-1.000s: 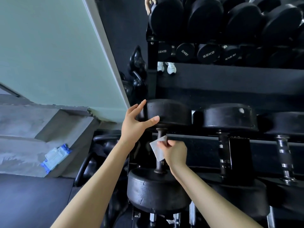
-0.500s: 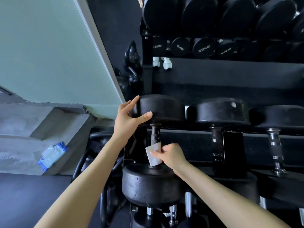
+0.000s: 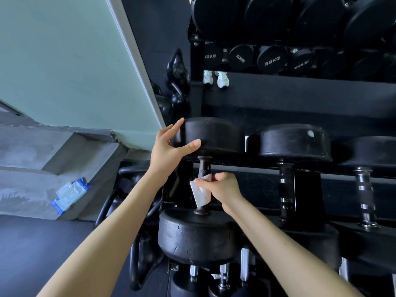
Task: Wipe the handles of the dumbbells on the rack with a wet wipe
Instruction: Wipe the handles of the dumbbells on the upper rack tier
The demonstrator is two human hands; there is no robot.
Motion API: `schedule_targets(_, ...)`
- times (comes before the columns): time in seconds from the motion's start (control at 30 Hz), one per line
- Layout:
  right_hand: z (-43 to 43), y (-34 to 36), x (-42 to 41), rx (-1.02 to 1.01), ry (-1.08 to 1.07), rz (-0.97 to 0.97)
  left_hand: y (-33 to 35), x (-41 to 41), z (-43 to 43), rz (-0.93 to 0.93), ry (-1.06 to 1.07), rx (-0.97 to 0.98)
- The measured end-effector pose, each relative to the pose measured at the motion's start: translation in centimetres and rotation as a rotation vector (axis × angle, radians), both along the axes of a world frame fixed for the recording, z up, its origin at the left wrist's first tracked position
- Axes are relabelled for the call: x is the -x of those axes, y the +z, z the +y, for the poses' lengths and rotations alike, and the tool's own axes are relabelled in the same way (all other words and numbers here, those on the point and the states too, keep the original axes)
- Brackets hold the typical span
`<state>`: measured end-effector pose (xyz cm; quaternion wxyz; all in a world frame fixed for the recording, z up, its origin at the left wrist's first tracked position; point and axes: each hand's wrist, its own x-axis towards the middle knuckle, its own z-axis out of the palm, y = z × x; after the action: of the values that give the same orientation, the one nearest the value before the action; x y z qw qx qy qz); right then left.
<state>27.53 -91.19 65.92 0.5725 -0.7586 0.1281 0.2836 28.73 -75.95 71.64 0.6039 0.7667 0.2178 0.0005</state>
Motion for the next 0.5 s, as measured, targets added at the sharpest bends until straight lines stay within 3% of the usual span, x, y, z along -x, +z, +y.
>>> schedule_targets(0.1,-1.2,-1.0,1.1,0.076,0.201,0.064,0.0,0.1,-0.1,0.003,0.004,0.013)
schedule_targets(0.2,-1.3,-1.4,2.1,0.035,0.233,0.141,0.0,0.2,-0.1,0.005,0.007,0.019)
schedule_targets(0.33,-0.9,-0.6,1.8,-0.009,0.064,0.133,-0.2,0.1,0.0,0.001,0.005,0.001)
schedule_targets(0.5,0.8,0.6,0.5,-0.025,-0.181,-0.019,-0.4,0.2,0.0,0.002,0.006,-0.015)
